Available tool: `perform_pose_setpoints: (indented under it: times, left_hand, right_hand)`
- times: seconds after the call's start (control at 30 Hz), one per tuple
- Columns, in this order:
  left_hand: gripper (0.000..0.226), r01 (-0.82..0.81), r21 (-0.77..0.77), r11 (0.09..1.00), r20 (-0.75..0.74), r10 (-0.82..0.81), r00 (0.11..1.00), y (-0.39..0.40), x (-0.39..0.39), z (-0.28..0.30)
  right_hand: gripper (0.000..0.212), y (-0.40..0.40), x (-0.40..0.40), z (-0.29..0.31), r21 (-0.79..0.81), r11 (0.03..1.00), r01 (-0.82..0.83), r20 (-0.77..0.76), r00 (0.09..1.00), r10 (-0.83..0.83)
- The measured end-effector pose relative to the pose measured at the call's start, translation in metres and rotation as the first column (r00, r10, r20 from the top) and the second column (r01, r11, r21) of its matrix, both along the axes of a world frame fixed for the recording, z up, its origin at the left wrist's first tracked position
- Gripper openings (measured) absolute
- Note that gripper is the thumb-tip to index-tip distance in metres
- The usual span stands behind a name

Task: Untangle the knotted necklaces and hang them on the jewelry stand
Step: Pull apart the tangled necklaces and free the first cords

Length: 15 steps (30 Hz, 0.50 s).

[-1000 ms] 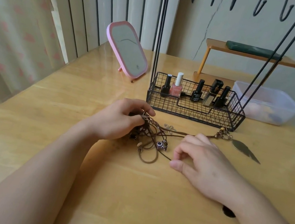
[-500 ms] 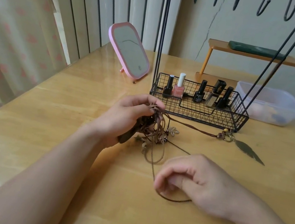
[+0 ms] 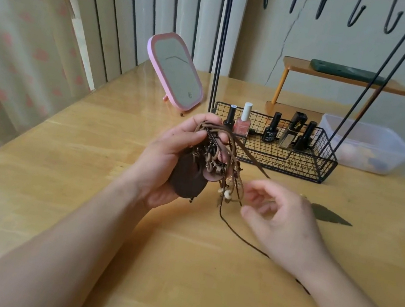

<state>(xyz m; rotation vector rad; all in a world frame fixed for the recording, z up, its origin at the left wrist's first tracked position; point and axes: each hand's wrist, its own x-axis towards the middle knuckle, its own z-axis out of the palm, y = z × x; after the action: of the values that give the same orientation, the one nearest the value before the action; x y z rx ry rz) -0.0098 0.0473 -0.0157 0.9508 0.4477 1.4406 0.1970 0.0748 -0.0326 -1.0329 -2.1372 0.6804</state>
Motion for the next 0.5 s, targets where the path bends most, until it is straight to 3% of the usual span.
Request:
perform_pose_setpoints:
  times: [0.1,0.17,0.23,0.4,0.5]
  left_hand:
    - [0.021,0.025,-0.015,1.000,0.071,-0.024,0.997,-0.002,0.002,0.000]
    - [0.021,0.029,-0.036,0.999,0.105,-0.025,0.994,-0.003,0.002,0.000]
    - [0.020,0.056,-0.069,0.996,0.174,-0.043,0.984,-0.004,0.002,-0.001]
    - [0.019,0.229,-0.125,0.965,0.406,-0.161,0.899,-0.006,0.002,-0.003]
    - [0.019,0.301,-0.136,0.944,0.430,-0.217,0.876,-0.007,0.005,-0.004]
  right_hand:
    - [0.017,-0.001,-0.002,0.003,-0.020,1.000,0.001,0.129,0.992,0.002]
    - [0.012,-0.003,-0.002,0.004,-0.048,0.999,-0.018,0.114,0.993,0.023]
    - [0.013,-0.003,-0.003,0.006,-0.125,0.991,-0.040,0.038,0.998,0.045]
    - [0.024,0.008,0.001,0.007,-0.405,0.913,-0.043,-0.314,0.945,-0.094]
    - [0.036,0.004,0.000,0.003,-0.301,0.950,-0.078,-0.269,0.963,-0.006]
